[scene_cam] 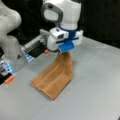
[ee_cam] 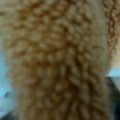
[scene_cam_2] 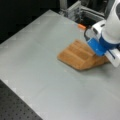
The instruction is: Folding a towel twice
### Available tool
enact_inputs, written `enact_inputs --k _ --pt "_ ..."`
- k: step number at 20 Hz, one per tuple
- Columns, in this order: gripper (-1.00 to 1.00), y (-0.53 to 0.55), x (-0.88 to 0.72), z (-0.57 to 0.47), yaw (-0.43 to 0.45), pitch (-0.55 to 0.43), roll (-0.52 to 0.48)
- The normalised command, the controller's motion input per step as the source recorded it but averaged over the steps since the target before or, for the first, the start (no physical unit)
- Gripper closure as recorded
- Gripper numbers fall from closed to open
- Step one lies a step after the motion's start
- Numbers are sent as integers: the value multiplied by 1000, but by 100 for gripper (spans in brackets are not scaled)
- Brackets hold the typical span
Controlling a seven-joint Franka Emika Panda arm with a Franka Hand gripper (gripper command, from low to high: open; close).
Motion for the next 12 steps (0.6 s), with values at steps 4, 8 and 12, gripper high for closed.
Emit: enact_inputs --k 4,8,12 --pt "100 -468 -62 149 236 134 69" --pt "100 -436 -5 61 270 37 21" --pt "100 -481 31 28 303 -24 6"
